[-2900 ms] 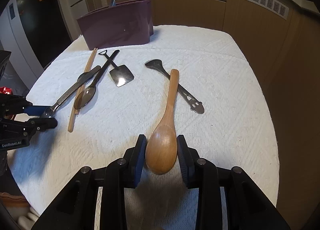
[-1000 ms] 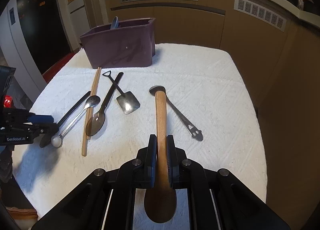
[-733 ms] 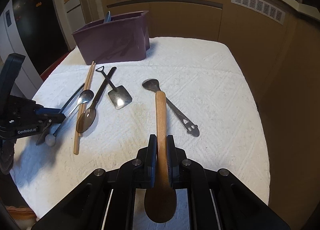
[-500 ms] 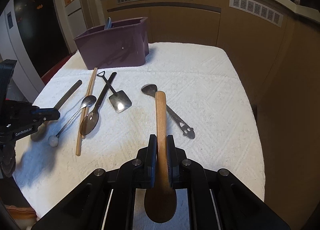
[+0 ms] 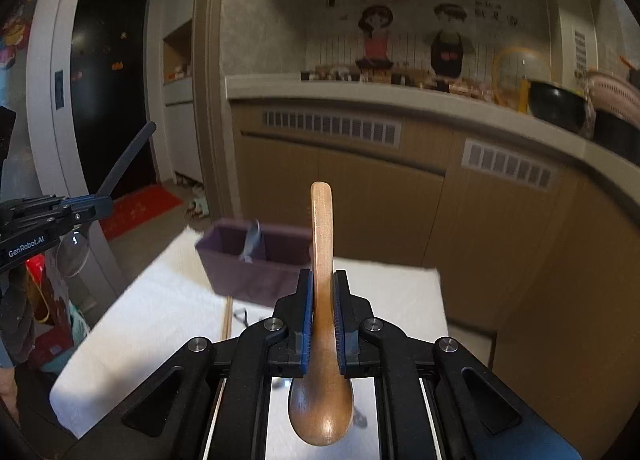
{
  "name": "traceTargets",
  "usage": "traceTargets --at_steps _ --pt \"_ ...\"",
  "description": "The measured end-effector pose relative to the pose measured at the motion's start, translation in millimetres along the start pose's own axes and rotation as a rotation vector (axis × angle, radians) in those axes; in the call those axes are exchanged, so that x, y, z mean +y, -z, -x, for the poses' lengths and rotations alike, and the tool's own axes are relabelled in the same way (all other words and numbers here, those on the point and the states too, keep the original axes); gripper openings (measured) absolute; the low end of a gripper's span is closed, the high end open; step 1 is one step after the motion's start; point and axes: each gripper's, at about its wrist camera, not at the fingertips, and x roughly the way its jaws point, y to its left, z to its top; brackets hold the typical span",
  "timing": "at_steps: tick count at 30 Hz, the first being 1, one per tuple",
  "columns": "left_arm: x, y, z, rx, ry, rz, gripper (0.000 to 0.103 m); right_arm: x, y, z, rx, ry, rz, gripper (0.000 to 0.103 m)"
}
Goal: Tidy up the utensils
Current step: 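Carry the wooden spoon with the right tool while left tool carries the black-handled spoon toward the caddy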
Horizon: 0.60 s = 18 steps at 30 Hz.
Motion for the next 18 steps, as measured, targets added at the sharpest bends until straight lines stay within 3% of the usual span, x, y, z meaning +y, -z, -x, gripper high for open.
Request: traceTargets --at_steps 4,9,14,18 --pt "12 -43 1 -0.103 0.030 0.049 0.002 7 -64 11 -0.145 -0.025 0.015 0.010" --pt "25 -60 -27 -0.150 0.068 0.098 0.002 15 -110 -2 -0.273 -0.087 -0.019 0.010" --pt "39 -50 -74 -0.128 0.056 0.121 0.002 22 -120 -55 -0.278 -0.140 -0.053 0.010" --pt "44 -27 -117 -0.100 0.047 0.131 0.002 22 -106 -111 -0.229 -0.163 -0.057 0.010"
